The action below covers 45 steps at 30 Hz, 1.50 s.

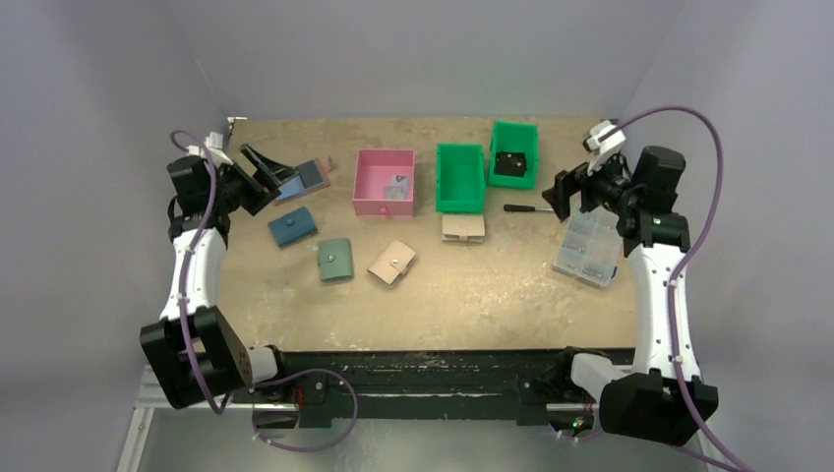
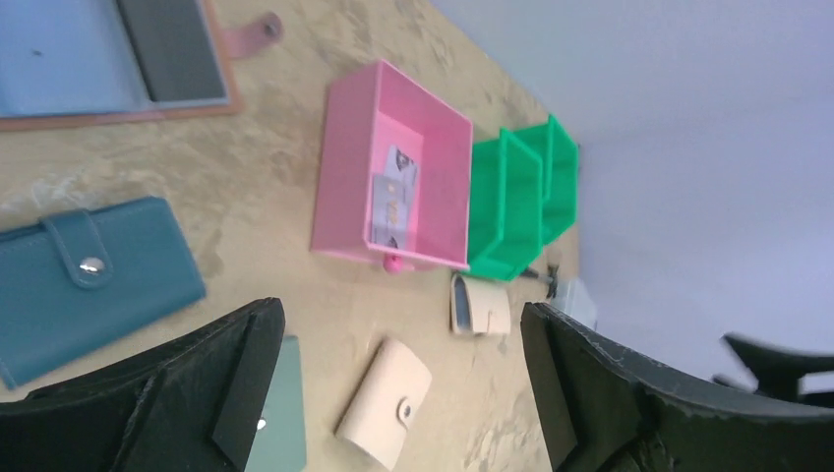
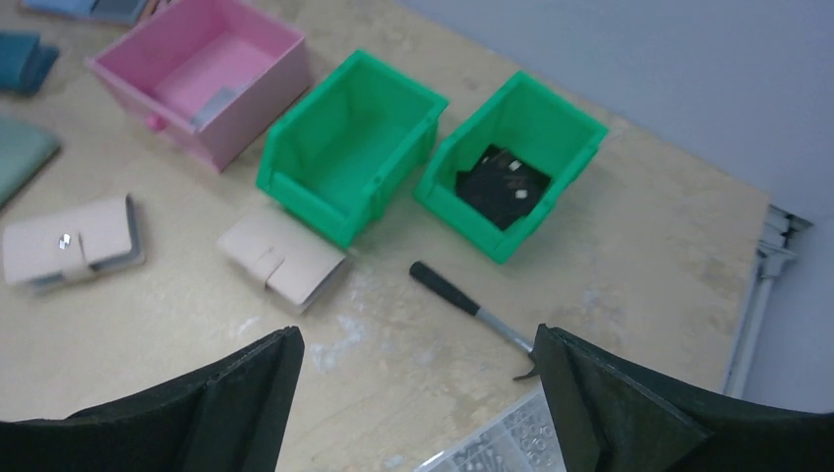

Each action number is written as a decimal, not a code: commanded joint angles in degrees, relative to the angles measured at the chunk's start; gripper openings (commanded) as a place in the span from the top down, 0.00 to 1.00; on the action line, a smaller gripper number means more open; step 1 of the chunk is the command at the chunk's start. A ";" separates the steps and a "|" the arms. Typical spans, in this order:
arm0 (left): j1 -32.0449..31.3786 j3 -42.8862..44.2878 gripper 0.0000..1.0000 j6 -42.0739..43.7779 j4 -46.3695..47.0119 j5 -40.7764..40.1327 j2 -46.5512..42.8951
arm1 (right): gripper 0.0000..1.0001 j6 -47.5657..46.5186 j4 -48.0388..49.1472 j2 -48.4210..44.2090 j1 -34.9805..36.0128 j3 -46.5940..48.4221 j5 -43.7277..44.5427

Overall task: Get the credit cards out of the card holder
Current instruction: Reset both arms

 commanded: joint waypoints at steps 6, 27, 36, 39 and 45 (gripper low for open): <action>-11.59 7.97 0.01 18.12 -17.05 -10.34 -17.41 | 0.01 26.47 7.99 -2.93 -1.23 8.56 13.12; -12.51 -0.50 0.01 5.74 -12.55 1.40 -26.48 | 0.01 32.63 10.02 -7.77 -1.32 6.87 8.90; -13.40 -3.83 0.01 5.54 -10.86 0.91 -27.41 | 0.01 30.69 10.88 -7.40 -1.87 6.04 3.80; -13.62 -5.22 0.01 5.28 -9.94 0.98 -27.85 | 0.01 30.64 11.42 -7.26 -2.59 5.49 3.45; -13.98 -10.87 0.01 2.59 -3.43 2.79 -29.54 | 0.01 30.29 11.69 -6.33 -3.21 4.63 3.41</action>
